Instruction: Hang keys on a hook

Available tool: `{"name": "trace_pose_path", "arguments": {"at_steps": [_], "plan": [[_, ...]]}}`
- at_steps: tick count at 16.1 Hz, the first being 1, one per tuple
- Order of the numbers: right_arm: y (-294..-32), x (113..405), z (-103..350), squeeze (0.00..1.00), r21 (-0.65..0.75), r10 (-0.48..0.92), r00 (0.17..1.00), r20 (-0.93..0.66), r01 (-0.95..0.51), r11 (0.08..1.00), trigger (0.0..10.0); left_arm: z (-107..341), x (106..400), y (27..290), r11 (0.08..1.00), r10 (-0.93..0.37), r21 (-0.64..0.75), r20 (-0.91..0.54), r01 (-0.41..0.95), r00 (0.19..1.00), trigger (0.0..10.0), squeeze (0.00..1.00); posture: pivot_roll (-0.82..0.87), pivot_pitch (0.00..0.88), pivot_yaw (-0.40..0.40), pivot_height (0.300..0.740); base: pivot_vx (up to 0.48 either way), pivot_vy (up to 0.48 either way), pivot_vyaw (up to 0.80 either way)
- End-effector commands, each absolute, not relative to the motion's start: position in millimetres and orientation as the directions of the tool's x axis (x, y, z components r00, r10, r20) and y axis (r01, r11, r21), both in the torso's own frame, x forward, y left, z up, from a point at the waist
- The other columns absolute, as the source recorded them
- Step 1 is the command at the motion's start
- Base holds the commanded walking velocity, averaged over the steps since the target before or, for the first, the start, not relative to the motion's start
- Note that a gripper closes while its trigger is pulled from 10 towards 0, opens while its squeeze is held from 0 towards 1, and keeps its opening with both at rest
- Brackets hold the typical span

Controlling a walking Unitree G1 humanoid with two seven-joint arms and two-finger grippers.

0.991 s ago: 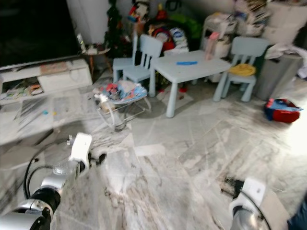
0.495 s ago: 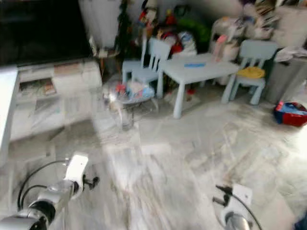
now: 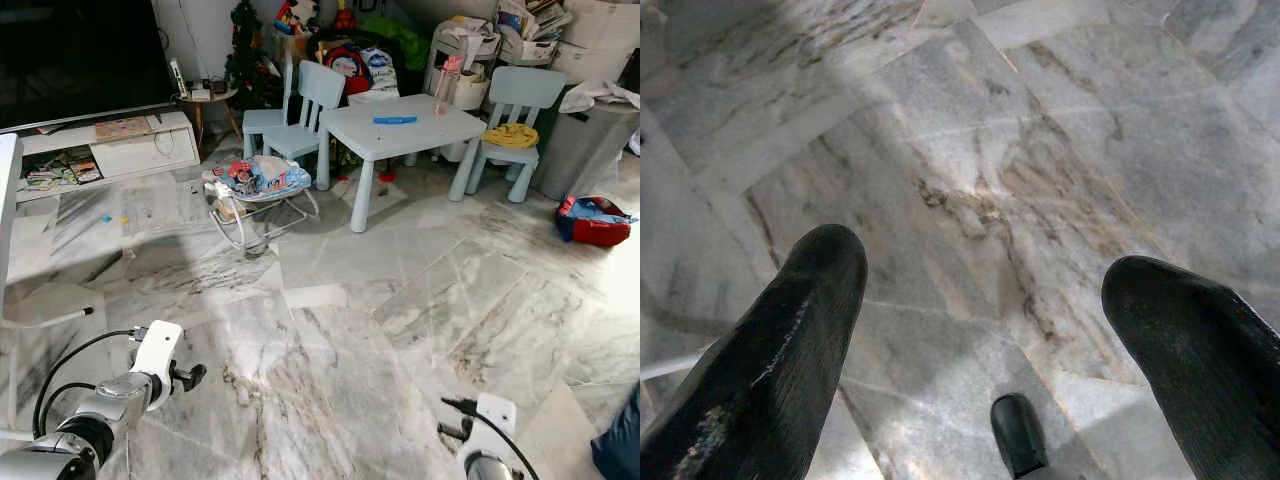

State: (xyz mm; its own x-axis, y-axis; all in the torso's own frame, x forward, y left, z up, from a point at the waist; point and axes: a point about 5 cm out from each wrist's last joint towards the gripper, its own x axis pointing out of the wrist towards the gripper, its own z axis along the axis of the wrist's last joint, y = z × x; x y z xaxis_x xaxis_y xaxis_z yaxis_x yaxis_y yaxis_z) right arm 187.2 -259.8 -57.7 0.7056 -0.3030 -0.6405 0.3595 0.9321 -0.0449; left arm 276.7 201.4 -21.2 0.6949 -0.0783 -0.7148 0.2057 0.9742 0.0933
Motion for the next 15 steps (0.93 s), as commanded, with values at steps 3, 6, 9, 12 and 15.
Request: {"name": "trace_pose_path", "arguments": {"at_steps": [3,6,9,12,15], "plan": [[-260.2,184.8,-61.2,0.0,-0.071,-0.295,0.682,-0.67,0.336,0.939,10.0,-25.8,270.9,204.2,0.975,-0.061,0.102,-0.733,0.199,0.677,10.0,0.0,0.0,0.0,-0.007,0.74,0.0,0.0,0.0],[-243.4,189.8,-67.0,0.0,-0.054,-0.206,0.651,-0.731,0.245,0.968,10.0,-32.0,264.2,202.4,0.973,-0.049,0.112,-0.76,0.204,0.648,10.0,0.0,0.0,0.0,-0.008,0.74,0.0,0.0,0.0],[-236.7,190.0,-70.0,0.0,-0.033,-0.177,0.628,-0.758,0.235,0.971,10.0,-38.1,257.2,201.5,0.981,-0.026,0.1,-0.777,0.164,0.629,10.0,0.0,0.01,0.0,-0.018,0.74,0.0,0.0,0.0],[-235.6,182.6,-75.0,0.0,-0.014,-0.197,0.585,-0.787,0.302,0.953,10.0,-46.5,248.4,192.0,0.978,-0.03,0.1,-0.801,0.184,0.597,10.0,0.0,0.02,0.0,-0.029,0.74,0.0,0.0,0.0],[-232.3,167.3,-83.6,0.0,0.023,-0.198,0.532,-0.823,0.379,0.925,10.0,-55.4,236.9,186.3,0.974,-0.027,0.105,-0.827,0.202,0.561,10.0,0.0,0.02,0.0,-0.034,0.74,0.0,0.0,0.0]]}}
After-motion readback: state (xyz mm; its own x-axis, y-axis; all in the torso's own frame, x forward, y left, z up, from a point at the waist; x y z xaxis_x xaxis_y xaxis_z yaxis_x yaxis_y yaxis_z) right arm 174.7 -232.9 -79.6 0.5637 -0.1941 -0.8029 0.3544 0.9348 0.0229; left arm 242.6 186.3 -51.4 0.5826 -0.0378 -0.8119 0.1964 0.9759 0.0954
